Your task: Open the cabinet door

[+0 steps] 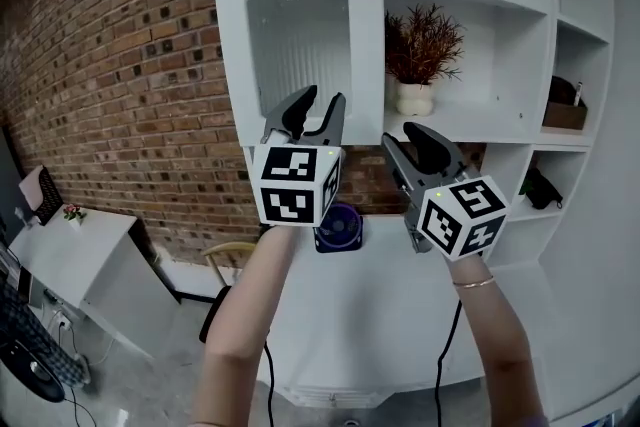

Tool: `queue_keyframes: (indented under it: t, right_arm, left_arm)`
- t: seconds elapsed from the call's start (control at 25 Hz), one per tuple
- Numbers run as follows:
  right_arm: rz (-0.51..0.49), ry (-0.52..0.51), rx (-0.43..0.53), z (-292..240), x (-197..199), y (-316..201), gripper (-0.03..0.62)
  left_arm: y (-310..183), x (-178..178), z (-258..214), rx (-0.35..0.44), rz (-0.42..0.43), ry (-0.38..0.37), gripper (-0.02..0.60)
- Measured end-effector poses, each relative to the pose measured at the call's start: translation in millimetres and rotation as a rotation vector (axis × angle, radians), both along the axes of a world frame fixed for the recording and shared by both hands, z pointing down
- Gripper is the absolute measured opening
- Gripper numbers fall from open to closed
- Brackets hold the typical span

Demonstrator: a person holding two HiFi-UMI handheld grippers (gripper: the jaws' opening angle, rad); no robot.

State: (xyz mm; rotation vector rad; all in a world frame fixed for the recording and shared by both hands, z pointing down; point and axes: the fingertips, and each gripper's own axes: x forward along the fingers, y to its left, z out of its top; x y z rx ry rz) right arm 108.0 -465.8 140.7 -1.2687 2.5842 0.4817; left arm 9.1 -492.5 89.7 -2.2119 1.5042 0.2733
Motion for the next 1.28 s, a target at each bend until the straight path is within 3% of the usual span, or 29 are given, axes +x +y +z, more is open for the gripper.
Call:
queue_keyframes:
  t: [0.36, 0.76, 1.28]
  right_arm:
    - [0.04, 0.033, 0.065, -34, -12, -51, 0.158]
    - [0.091, 0.031, 0.064, -48, 0, -98, 0.16]
    - [0.09, 0.033, 0.075, -58, 6, -110, 0.163]
  left_arm:
    - [-45, 20, -68, 0.124, 0.008, -0.086, 0.139]
    - [-76, 36, -132, 0.239, -0.022, -0.131, 0.146]
    - [-84, 68, -178, 0.282, -0.066, -0.179, 0.147]
